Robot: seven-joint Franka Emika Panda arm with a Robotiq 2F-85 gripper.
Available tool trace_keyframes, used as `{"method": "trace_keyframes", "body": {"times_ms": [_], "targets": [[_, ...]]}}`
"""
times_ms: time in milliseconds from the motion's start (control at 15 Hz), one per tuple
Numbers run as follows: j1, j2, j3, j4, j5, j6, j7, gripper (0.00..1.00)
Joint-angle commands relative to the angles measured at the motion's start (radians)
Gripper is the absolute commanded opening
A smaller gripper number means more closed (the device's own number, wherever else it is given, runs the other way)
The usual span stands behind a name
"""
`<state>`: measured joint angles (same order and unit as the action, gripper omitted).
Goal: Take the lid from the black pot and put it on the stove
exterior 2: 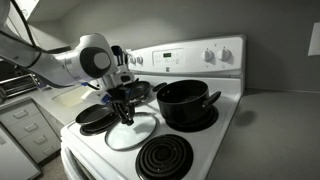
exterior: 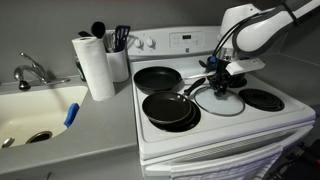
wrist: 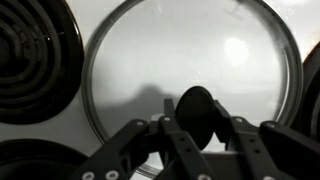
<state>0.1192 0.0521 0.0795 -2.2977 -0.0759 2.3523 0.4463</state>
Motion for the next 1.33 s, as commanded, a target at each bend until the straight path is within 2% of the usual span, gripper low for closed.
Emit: {"method": "trace_keyframes", "body": {"times_ms": [0,400,467,533,600,667,933,1267], "targets": [[0.007,0.044,0.008,0.03,-0.012,0.009,0.008,0.14],[0.008,0.034,0.007,0.026,-0.007,0.011,0.002,0.14],[0.008,0.03,0.007,0.026,-0.011,0.01,-0.001,0.26],[0.009,0.02,0.007,0.029,-0.021,-0.003,-0.003,0.64],[0.011,0.011,0.007,0.034,-0.038,-0.021,0.002,0.65],[0.011,-0.002,0.007,0.042,-0.046,-0.041,-0.007,0.71],[0.014,-0.052,0.011,0.089,-0.061,-0.121,-0.039,0.98],[0.006,-0.13,0.022,0.179,-0.093,-0.314,-0.051,1.0]]}}
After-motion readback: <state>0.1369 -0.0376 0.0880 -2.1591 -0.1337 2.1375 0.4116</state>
